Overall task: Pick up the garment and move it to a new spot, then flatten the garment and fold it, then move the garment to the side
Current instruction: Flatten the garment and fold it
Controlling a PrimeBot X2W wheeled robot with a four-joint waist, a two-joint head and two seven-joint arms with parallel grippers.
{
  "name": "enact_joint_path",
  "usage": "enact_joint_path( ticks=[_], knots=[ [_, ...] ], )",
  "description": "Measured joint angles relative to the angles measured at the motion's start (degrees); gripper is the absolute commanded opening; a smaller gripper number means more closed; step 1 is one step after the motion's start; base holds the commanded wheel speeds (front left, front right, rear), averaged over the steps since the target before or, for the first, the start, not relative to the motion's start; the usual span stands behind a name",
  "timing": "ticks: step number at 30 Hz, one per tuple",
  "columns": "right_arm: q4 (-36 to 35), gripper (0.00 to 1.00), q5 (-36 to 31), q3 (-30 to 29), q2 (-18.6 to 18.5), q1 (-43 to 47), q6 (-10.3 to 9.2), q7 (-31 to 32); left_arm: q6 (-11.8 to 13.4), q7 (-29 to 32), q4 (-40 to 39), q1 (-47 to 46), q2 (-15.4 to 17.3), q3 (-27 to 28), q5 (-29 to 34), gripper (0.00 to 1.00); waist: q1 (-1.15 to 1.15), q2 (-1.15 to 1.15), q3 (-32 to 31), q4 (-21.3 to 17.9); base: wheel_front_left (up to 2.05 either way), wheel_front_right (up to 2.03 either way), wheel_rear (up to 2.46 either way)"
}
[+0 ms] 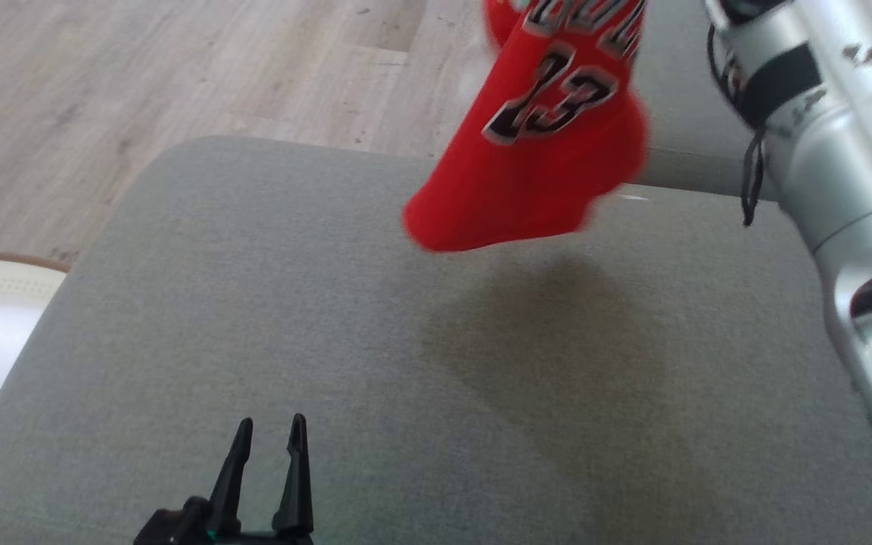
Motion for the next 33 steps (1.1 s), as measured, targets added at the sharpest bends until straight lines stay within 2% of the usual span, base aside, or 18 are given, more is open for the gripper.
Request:
enact_joint_path(
  ticks=[5, 12, 17, 22, 28, 32, 33],
  knots=[
    [7.21, 0.00, 9.11, 6.86, -0.03, 3.07, 0.00, -2.99, 0.05, 0.00, -0.69, 0.02, 0.00, 0.32, -0.37, 1.00, 0.00, 0.00, 0.73, -1.85, 0.00, 0.00, 0.00],
    [10.80, 0.00, 15.43, 13.24, -0.02, 13.64, -0.01, -6.12, -0.09, 0.00, -0.93, -0.20, 0.00, 1.32, -0.35, 1.00, 0.01, 0.00, 3.05, -4.86, 0.00, 0.00, 0.00],
    [10.94, 0.00, 17.67, 14.04, -0.26, 22.41, 0.00, -10.46, -0.57, 0.00, -1.03, -0.38, 0.00, 2.58, -0.04, 1.00, 0.01, 0.00, 4.43, -7.16, 0.00, 0.00, 0.00],
    [10.99, 0.00, 19.70, 13.79, -2.80, 29.77, 0.00, -12.49, -1.03, 0.00, -1.00, -1.17, 0.00, 3.15, 0.80, 1.00, 0.01, 0.00, 5.77, -9.28, 0.00, 0.00, 0.00],
    [11.01, 0.00, 20.65, 14.49, -4.86, 33.65, 0.00, -13.48, -1.55, 0.00, -1.01, -1.89, -0.01, 3.66, 1.37, 1.00, 0.01, 0.00, 7.19, -11.71, 0.00, 0.00, 0.00],
    [10.90, 0.00, 17.85, 16.99, -6.48, 34.47, 0.00, -13.48, -1.60, 0.00, -0.96, -2.81, -0.02, 3.86, 1.42, 1.00, 0.01, 0.00, 7.89, -13.06, 0.00, 0.00, 0.00],
    [10.91, 0.18, 17.28, 17.38, -6.84, 34.48, 0.00, -13.48, -1.63, 0.00, -0.96, -3.04, -0.02, 3.86, 1.54, 1.00, 0.01, 0.00, 8.03, -13.26, 0.00, 0.00, 0.00]
  ],
)
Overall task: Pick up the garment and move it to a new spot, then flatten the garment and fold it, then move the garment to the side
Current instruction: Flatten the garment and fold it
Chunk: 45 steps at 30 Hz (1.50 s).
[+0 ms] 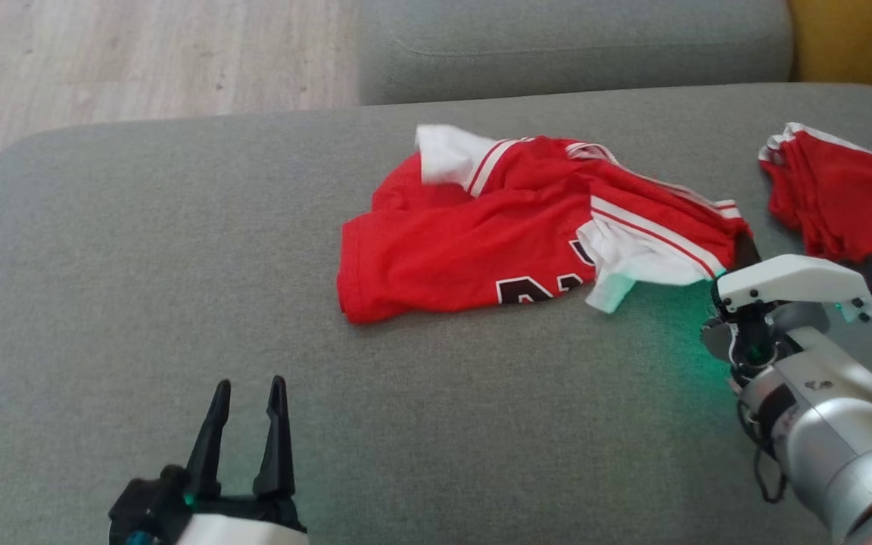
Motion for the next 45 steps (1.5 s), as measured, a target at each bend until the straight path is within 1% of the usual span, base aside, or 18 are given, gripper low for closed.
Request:
enact_joint_path(
  ticks=[2, 3, 6, 8, 10, 11, 14, 17, 20, 23, 24, 25, 26, 27, 29, 30, 33, 45],
  knots=[
    [-0.04, 0.77, -2.91, 1.52, -0.90, -0.07, -0.01, 0.00, -0.44, 0.00, 0.00, -0.47, -0.03, -0.02, 0.29, 1.00, 0.00, 0.00, 0.15, -0.29, 0.00, 0.00, 0.00],
    [-0.08, 1.00, -4.80, 2.10, -1.29, -0.17, 0.00, 0.00, -0.44, 0.00, -0.01, -0.62, -0.03, 0.03, 0.29, 1.00, 0.00, 0.00, 0.21, -0.41, 0.00, 0.00, 0.00],
    [-0.07, 1.00, -10.82, 2.79, -2.38, -0.90, 0.00, 0.00, -0.47, 0.00, 0.00, -0.61, -0.03, 0.10, 0.29, 1.00, 0.00, 0.00, 0.35, -0.77, 0.00, 0.00, 0.00],
    [-0.05, 1.00, -17.49, 3.49, -3.38, -2.48, 0.00, 0.00, -0.47, 0.00, -0.02, -0.61, -0.03, 0.30, 0.31, 1.00, 0.00, 0.00, 0.36, -1.01, 0.00, 0.00, 0.00],
    [-0.04, 1.00, -26.06, 3.32, -4.43, -5.32, 0.00, 0.00, -0.47, 0.00, -0.02, -0.59, -0.03, 0.56, 0.49, 1.00, 0.00, 0.00, 0.28, -1.24, 0.00, 0.00, 0.00],
    [-0.04, 1.00, -26.06, 3.32, -4.43, -5.32, 0.00, 0.00, -0.47, 0.00, -0.02, -0.59, -0.03, 0.56, 0.49, 1.00, 0.00, 0.00, 0.28, -1.24, 0.00, 0.00, 0.00],
    [-0.30, 1.00, -37.67, -1.03, -4.65, -10.42, 0.00, 0.00, -0.48, 0.00, -0.07, -0.55, -0.03, 1.01, 0.90, 1.00, -0.01, 0.00, -0.02, -1.59, 0.00, 0.00, 0.00],
    [-5.09, 1.00, -49.65, -8.57, -4.75, -10.20, 0.00, 0.00, -0.49, 0.00, -0.10, -0.50, -0.03, 1.20, 1.26, 1.00, 0.00, 0.00, -0.16, -1.84, 0.00, 0.00, 0.00],
    [-16.14, 1.00, -64.08, -21.65, -5.32, -1.85, 0.00, -0.01, -0.49, 0.00, -0.33, -0.42, -0.03, 1.45, 1.27, 1.00, -0.01, 0.00, -0.21, -1.90, 0.00, 0.00, 0.00],
    [-32.49, 1.00, -83.32, -38.53, -4.20, 14.91, 0.00, -0.01, -0.49, 0.00, -0.43, -0.41, -0.03, 1.76, 1.29, 1.00, 0.00, 0.00, 0.02, -1.91, 0.00, 0.00, 0.00],
    [-38.46, 1.00, -90.05, -43.70, -2.26, 21.71, 0.00, -0.01, -0.51, 0.00, -0.44, -0.41, -0.03, 1.81, 1.33, 1.00, 0.00, 0.00, 0.11, -1.85, 0.00, 0.00, 0.00],
    [-44.04, 1.00, -95.33, -48.04, 0.68, 28.22, 0.00, -0.01, -0.51, 0.00, -0.44, -0.41, -0.02, 1.81, 1.58, 1.00, -0.01, 0.00, 0.22, -1.77, 0.00, 0.00, 0.00],
    [-48.97, 1.00, -99.41, -50.89, 3.87, 34.48, 0.00, -0.01, -0.52, 0.00, -0.44, -0.42, -0.04, 1.74, 1.88, 1.00, -0.01, 0.00, 0.32, -1.66, 0.00, 0.00, 0.00],
    [-52.95, 1.00, -102.48, -51.83, 6.42, 40.04, 0.00, -0.01, -0.77, 0.00, -0.44, -0.44, -0.05, 1.64, 1.89, 1.00, -0.01, 0.00, 0.42, -1.54, 0.00, 0.00, 0.00],
    [-58.85, 1.00, -106.24, -51.83, 8.71, 47.71, 0.01, 0.00, -0.91, 0.00, -0.38, -0.43, -0.04, 1.55, 2.02, 1.00, -0.01, 0.00, 0.59, -1.27, 0.00, 0.00, 0.00],
    [-62.72, 1.00, -106.20, -51.87, 8.42, 50.58, 0.01, 0.00, -0.91, 0.00, -0.35, -0.47, -0.04, 1.44, 2.29, 1.00, -0.01, 0.00, 0.64, -1.08, 0.00, 0.00, 0.00],
    [-66.23, 1.00, -104.16, -51.34, 8.09, 50.52, 0.01, -0.02, -0.91, 0.00, -0.21, -0.51, -0.05, 1.22, 2.30, 1.00, -0.01, 0.00, 0.50, -0.90, 0.00, 0.00, 0.00],
    [-66.26, 1.00, -102.32, -48.22, 8.08, 52.76, 0.01, -0.15, -0.91, 0.00, 0.03, -0.94, -0.04, 0.82, 2.78, 1.00, -0.01, 0.00, 1.62, -0.41, 0.00, 0.00, 0.00]
  ],
)
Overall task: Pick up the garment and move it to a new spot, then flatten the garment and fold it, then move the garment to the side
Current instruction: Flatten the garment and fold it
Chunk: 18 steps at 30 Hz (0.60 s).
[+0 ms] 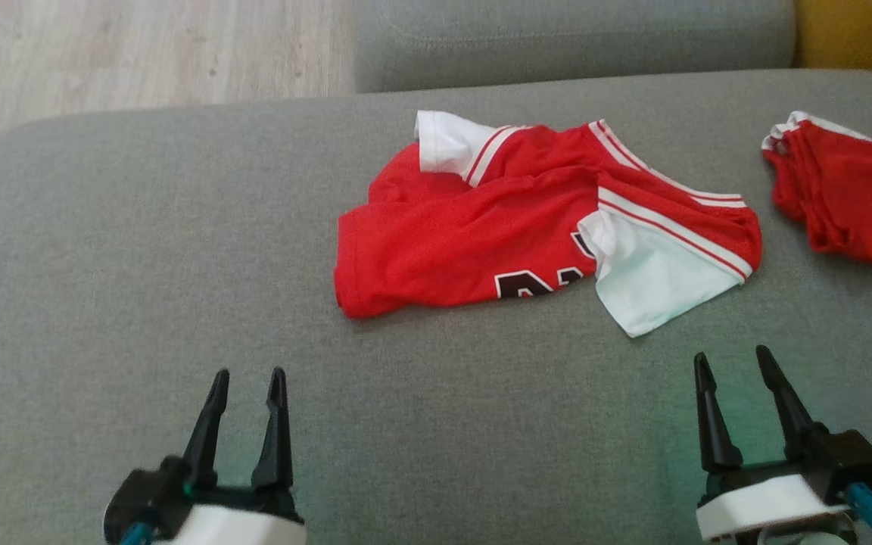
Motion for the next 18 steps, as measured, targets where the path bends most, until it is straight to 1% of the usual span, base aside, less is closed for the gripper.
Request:
enact_joint_path(
  ticks=[3, 5, 8, 13, 15, 16, 18],
  knots=[
    [-0.02, 1.00, 0.05, 0.83, 0.00, -0.59, 0.00, 0.00, 0.00, 0.00, 1.32, -3.43, 0.35, -2.01, -0.30, 1.00, 0.00, 0.00, 1.46, -0.46, 0.00, 0.00, 0.00],
    [-0.15, 1.00, 0.09, 1.57, 0.00, -1.62, 0.00, 0.00, 0.00, 0.00, 3.80, -8.52, 1.22, -5.30, -1.24, 1.00, 0.01, 0.00, 2.67, -0.90, 0.00, 0.00, 0.00],
    [-0.53, 1.00, 0.40, 2.78, -0.03, -3.61, 0.00, 0.00, -0.01, 0.68, 9.48, -17.85, 2.05, -8.03, -4.92, 1.00, 0.01, 0.00, 4.66, -1.79, 0.00, 0.00, 0.00],
    [-1.33, 1.00, 0.51, 4.68, -0.07, -5.73, 0.00, -0.01, 0.00, 7.81, 19.22, -30.62, 4.59, -10.74, -12.44, 1.00, 0.02, 0.00, 8.12, -3.95, 0.00, 0.00, 0.00],
    [-1.92, 1.00, 1.24, 5.09, -0.09, -6.32, 0.00, -0.01, 0.00, 11.41, 22.17, -33.67, 4.63, -10.81, -19.33, 1.00, 0.02, 0.00, 9.51, -4.93, 0.00, 0.00, 0.00],
    [-2.19, 1.00, 1.40, 5.37, -0.10, -6.62, 0.00, -0.01, 0.00, 13.34, 23.54, -34.77, 4.92, -11.15, -21.79, 1.00, 0.02, 0.00, 10.15, -5.41, 0.00, 0.00, 0.00],
    [-2.47, 1.00, 1.56, 5.73, -0.11, -7.25, 0.00, -0.01, 0.00, 15.62, 25.90, -36.58, 6.49, -12.80, -23.21, 1.00, 0.02, 0.00, 11.33, -6.39, 0.00, 0.00, 0.00]
  ],
)
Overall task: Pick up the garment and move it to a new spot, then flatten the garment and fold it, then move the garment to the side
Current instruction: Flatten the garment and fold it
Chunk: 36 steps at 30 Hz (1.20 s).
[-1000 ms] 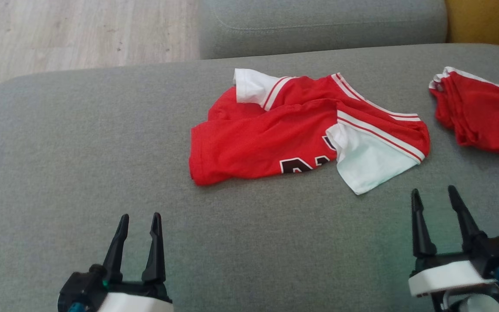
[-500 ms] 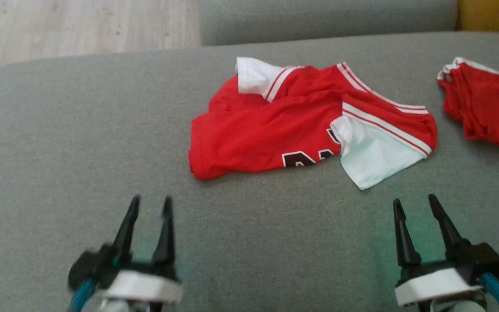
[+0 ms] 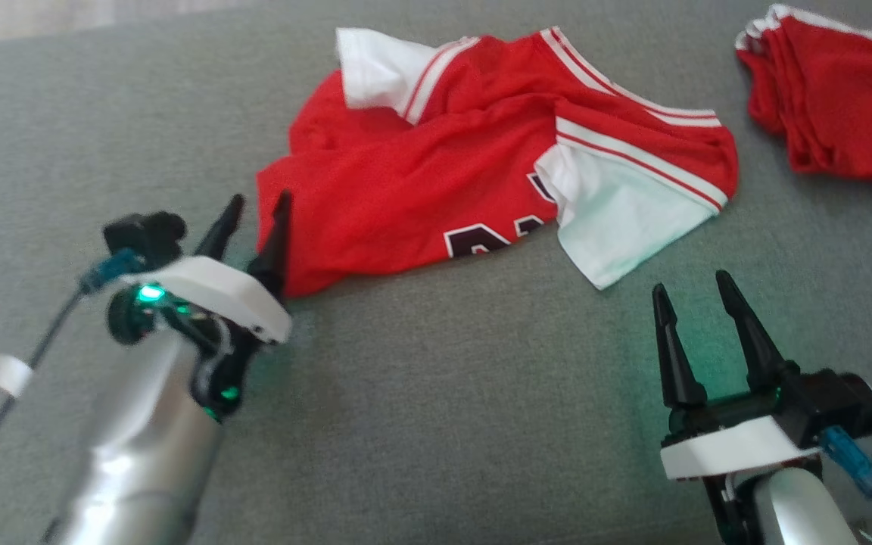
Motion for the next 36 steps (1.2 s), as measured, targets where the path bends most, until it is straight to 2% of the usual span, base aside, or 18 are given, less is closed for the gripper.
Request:
enact_joint_path(
  ticks=[4, 7, 9, 13, 18, 19, 20, 21, 22, 23, 24, 25, 31, 36],
  knots=[
    [-0.30, 1.00, 0.01, 0.67, 0.00, -0.45, 0.00, 0.00, 0.00, 3.74, 4.15, -2.68, 1.66, -0.22, -6.35, 1.00, 0.00, 0.00, 1.84, -1.52, 0.00, 0.00, 0.00],
    [-0.30, 1.00, 0.00, 0.99, -0.01, -0.74, 0.00, 0.00, 0.00, 4.74, 5.27, -4.71, 2.64, -1.78, -8.20, 1.00, -0.01, 0.00, 2.56, -2.23, 0.00, 0.00, 0.00],
    [-0.30, 1.00, 0.00, 1.01, -0.01, -0.82, 0.00, 0.00, 0.00, 5.33, 5.23, -5.25, 2.66, -2.05, -9.68, 1.00, -0.01, 0.00, 2.68, -2.35, 0.00, 0.00, 0.00],
    [-0.29, 1.00, -0.02, 1.10, -0.01, -0.86, 0.00, 0.00, 0.01, 8.15, 2.53, -5.65, 2.72, -3.83, -17.64, 1.00, -0.02, 0.00, 2.87, -2.42, 0.00, 0.00, 0.00],
    [-0.27, 1.00, -0.02, 1.64, -0.01, -0.91, 0.00, 0.00, 0.00, 8.39, 1.31, -5.78, 4.36, -7.04, -19.92, 1.00, -0.02, 0.00, 3.18, -2.60, 0.00, 0.00, 0.00],
    [-0.23, 1.00, -0.01, 1.71, -0.01, -0.96, 0.00, 0.00, 0.00, 7.71, 1.24, -5.84, 4.64, -7.59, -20.08, 0.97, -0.02, 0.00, 3.24, -2.70, 0.00, 0.00, 0.00],
    [-0.21, 1.00, -0.01, 1.76, -0.01, -0.99, 0.00, 0.00, 0.00, 7.20, 1.20, -5.92, 4.85, -8.02, -20.41, 0.74, -0.02, 0.00, 3.32, -2.80, 0.00, 0.00, 0.00],
    [-0.18, 1.00, -0.01, 1.77, -0.01, -1.02, 0.00, 0.00, 0.01, 6.71, 0.98, -6.05, 5.09, -8.57, -20.84, 0.42, -0.02, 0.00, 3.43, -2.87, 0.00, 0.00, 0.00],
    [-0.16, 1.00, 0.00, 1.79, -0.01, -1.04, -0.01, 0.00, 0.01, 6.03, 0.70, -6.14, 5.37, -9.15, -21.37, 0.29, -0.02, 0.00, 3.54, -2.92, 0.00, 0.00, 0.00],
    [-0.12, 1.00, 0.00, 1.79, -0.01, -1.07, 0.00, 0.00, 0.01, 5.20, 0.54, -6.25, 5.58, -9.54, -21.93, 0.29, -0.01, 0.00, 3.58, -2.94, 0.00, 0.00, 0.00],
    [-0.04, 1.00, 0.00, 1.77, -0.01, -1.07, 0.00, 0.00, 0.01, 4.63, 0.29, -6.36, 5.79, -10.03, -22.38, 0.07, -0.01, 0.00, 3.54, -2.94, 0.00, 0.00, 0.00],
    [0.01, 1.00, 0.00, 1.74, -0.01, -1.08, 0.00, 0.00, 0.01, 3.94, -0.18, -6.42, 6.05, -10.78, -22.80, 0.00, -0.02, 0.00, 3.48, -2.90, 0.00, 0.00, 0.00],
    [0.63, 1.00, 1.00, 0.89, -0.02, -1.07, 0.00, 0.00, 0.00, -1.34, -4.42, -6.49, 7.15, -15.95, -24.63, 0.00, -0.01, 0.00, 2.74, -1.73, 0.00, 0.00, 0.00],
    [1.18, 1.00, 1.00, -0.25, -0.02, -0.90, 0.00, 0.00, 0.00, -8.34, -12.98, -6.54, 11.88, -22.50, -22.99, 0.00, -0.01, 0.00, 0.37, -0.21, 0.00, 0.00, 0.00]
  ],
)
